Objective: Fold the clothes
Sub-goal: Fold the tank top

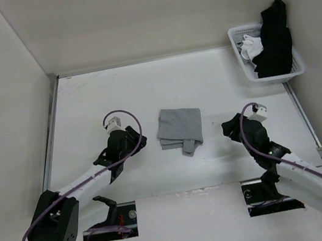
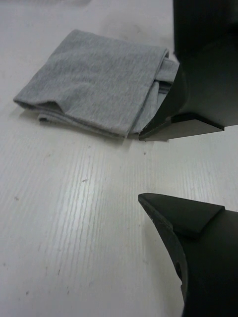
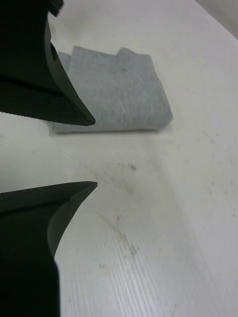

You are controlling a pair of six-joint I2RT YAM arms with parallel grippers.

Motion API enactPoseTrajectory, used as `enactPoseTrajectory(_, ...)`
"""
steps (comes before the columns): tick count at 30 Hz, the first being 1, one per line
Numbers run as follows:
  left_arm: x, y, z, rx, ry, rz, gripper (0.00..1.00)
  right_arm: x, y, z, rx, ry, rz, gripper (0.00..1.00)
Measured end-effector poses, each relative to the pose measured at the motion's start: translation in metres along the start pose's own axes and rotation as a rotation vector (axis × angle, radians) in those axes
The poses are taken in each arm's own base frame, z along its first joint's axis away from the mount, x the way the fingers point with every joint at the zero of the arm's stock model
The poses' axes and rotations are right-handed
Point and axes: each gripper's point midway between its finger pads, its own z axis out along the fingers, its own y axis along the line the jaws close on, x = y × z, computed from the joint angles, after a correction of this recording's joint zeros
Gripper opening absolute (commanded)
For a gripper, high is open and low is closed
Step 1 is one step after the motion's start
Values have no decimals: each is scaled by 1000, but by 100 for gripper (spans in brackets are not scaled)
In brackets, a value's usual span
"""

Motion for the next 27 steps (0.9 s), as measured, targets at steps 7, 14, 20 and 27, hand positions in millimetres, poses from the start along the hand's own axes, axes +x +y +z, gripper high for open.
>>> enactPoseTrajectory(7, 6, 12, 14, -68, 41, 34, 48, -2, -37, 12, 83, -60, 58, 59)
enactPoseTrajectory(14, -2, 1, 18, -45, 29, 59, 47, -15, -27, 8, 21, -120, 91, 61)
enactPoseTrajectory(20, -2, -8, 28, -29, 47, 78, 47, -14, -27, 10, 22, -118, 90, 54)
enactPoseTrajectory(27, 4, -16, 33, -7, 78, 108, 50, -7, -31, 13, 39, -96, 77, 36)
